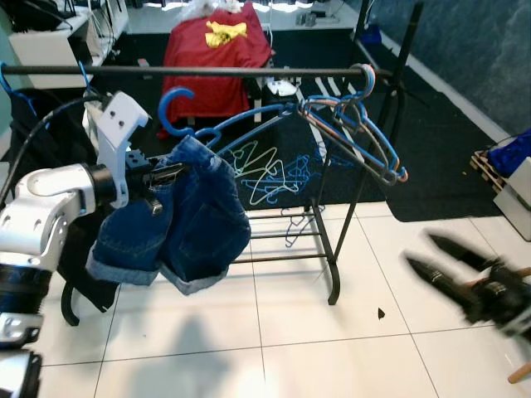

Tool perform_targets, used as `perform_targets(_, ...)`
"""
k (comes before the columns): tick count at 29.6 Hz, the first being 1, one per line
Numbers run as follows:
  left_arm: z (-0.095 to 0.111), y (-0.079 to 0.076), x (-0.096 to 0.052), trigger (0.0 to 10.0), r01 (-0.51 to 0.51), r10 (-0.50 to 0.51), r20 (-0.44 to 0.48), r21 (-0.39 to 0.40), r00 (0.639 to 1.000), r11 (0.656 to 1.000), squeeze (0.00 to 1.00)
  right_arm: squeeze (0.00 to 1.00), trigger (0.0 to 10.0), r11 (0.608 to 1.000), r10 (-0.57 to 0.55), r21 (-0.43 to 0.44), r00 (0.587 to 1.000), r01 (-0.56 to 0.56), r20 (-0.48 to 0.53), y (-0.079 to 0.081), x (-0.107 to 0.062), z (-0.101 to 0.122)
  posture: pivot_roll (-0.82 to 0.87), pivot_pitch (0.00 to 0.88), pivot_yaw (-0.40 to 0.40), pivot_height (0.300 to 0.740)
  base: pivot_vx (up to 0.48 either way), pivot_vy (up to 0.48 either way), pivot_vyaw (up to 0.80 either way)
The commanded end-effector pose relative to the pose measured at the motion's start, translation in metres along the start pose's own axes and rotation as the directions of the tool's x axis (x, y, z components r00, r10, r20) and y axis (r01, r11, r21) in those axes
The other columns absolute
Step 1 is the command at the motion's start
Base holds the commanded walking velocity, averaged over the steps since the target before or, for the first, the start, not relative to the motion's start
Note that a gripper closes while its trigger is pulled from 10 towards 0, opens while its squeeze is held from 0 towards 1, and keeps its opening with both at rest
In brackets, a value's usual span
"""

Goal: Hang hanger

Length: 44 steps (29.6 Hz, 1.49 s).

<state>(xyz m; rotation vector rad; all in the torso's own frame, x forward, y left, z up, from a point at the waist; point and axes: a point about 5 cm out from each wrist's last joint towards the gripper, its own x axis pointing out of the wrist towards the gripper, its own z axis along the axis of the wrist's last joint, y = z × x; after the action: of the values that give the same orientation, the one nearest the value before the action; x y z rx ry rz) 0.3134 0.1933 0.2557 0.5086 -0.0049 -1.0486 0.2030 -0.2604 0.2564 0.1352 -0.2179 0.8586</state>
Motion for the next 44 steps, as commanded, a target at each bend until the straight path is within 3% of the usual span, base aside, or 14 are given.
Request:
perform_targets(1, 0.013, -0.011, 0.003, 10.0, 0.114, -0.117, 0.031, 0.079, 0.993, 0.99, 0.0, 1.0, 10.0, 0.996, 0.087, 0.007, 0.996, -0.087, -0.008, 0.011, 0.007, 0.005, -0.06, 0.117, 0.009, 0.74, 0.0, 0.0, 0.0)
perform_targets(7, 0.014, -0.024, 0.012, 10.0, 0.227, -0.231, 0.026, 0.112, 0.973, 0.967, 0.0, 1.0, 10.0, 0.977, 0.211, -0.012, 0.974, -0.213, -0.085, 0.021, 0.022, 0.005, -0.06, 0.106, 0.008, 0.74, 0.0, 0.0, 0.0)
perform_targets(8, 0.016, -0.028, 0.017, 10.0, 0.263, -0.268, 0.028, 0.127, 0.963, 0.957, 0.0, 0.57, 10.0, 0.965, 0.254, -0.023, 0.953, -0.261, -0.162, 0.024, 0.029, -0.001, -0.06, 0.1, 0.007, 0.74, 0.0, 0.0, 0.0)
perform_targets(9, 0.021, -0.032, 0.023, 10.0, 0.303, -0.312, 0.038, 0.149, 0.949, 0.941, 0.0, 0.0, 10.0, 0.948, 0.3, -0.027, 0.921, -0.316, -0.25, 0.026, 0.036, -0.01, -0.05, 0.094, 0.007, 0.74, 0.0, 0.0, 0.0)
perform_targets(12, 0.029, -0.039, 0.031, 10.0, 0.36, -0.374, 0.047, 0.19, 0.926, 0.914, 0.0, 0.0, 10.0, 0.925, 0.346, -0.032, 0.872, -0.38, -0.347, 0.027, 0.045, -0.019, -0.05, 0.094, 0.008, 0.74, 0.0, 0.0, 0.0)
perform_targets(14, 0.029, -0.039, 0.031, 10.0, 0.36, -0.374, 0.047, 0.19, 0.926, 0.914, 0.0, 0.0, 10.0, 0.925, 0.346, -0.032, 0.872, -0.38, -0.347, 0.027, 0.045, -0.019, -0.05, 0.094, 0.008, 0.74, 0.0, 0.0, 0.0)
perform_targets(16, 0.037, -0.046, 0.033, 10.0, 0.431, -0.452, 0.034, 0.246, 0.891, 0.868, 0.0, 0.0, 10.0, 0.9, 0.384, -0.041, 0.834, -0.434, -0.395, 0.026, 0.055, -0.017, -0.05, 0.096, 0.004, 0.74, 0.0, 0.0, 0.0)
perform_targets(18, 0.037, -0.046, 0.033, 10.0, 0.431, -0.452, 0.034, 0.246, 0.891, 0.868, 0.0, 0.0, 10.0, 0.9, 0.384, -0.041, 0.834, -0.434, -0.395, 0.026, 0.055, -0.017, -0.05, 0.096, 0.004, 0.74, 0.0, 0.0, 0.0)
perform_targets(22, 0.046, -0.055, 0.036, 10.0, 0.498, -0.525, 0.019, 0.29, 0.851, 0.818, 0.0, 0.0, 10.0, 0.879, 0.378, -0.081, 0.791, -0.469, -0.481, 0.022, 0.066, -0.023, -0.05, 0.098, 0.001, 0.74, 0.0, 0.0, 0.0)
perform_targets(28, 0.051, -0.06, 0.039, 10.0, 0.518, -0.551, 0.029, 0.306, 0.834, 0.799, 0.0, 0.0, 10.0, 0.868, 0.339, -0.13, 0.763, -0.479, -0.55, 0.018, 0.074, -0.032, -0.05, 0.101, 0.002, 0.74, 0.0, 0.0, 0.0)
perform_targets(29, 0.053, -0.06, 0.04, 10.0, 0.515, -0.551, 0.037, 0.309, 0.833, 0.8, 0.0, 0.0, 6.4, 0.863, 0.33, -0.132, 0.742, -0.488, -0.583, 0.018, 0.074, -0.037, -0.05, 0.101, 0.003, 0.74, 0.0, 0.0, 0.0)
perform_targets(32, 0.055, -0.06, 0.04, 10.0, 0.514, -0.551, 0.042, 0.311, 0.833, 0.8, 0.0, 0.0, 6.4, 0.858, 0.327, -0.131, 0.725, -0.496, -0.606, 0.018, 0.074, -0.041, -0.05, 0.101, 0.003, 0.74, 0.0, 0.0, 0.0)
perform_targets(33, 0.056, -0.06, 0.041, 10.0, 0.513, -0.552, 0.044, 0.313, 0.833, 0.799, 0.0, 0.0, 0.0, 0.86, 0.316, -0.135, 0.721, -0.492, -0.617, 0.017, 0.075, -0.043, -0.05, 0.102, 0.003, 0.74, 0.0, 0.0, 0.0)
perform_targets(44, 0.057, -0.063, 0.041, 10.0, 0.531, -0.569, 0.03, 0.322, 0.822, 0.784, 0.0, 0.0, 0.0, 0.849, 0.279, -0.184, 0.716, -0.495, -0.64, 0.01, 0.082, -0.04, -0.05, 0.102, 0.003, 0.74, 0.0, 0.0, 0.0)
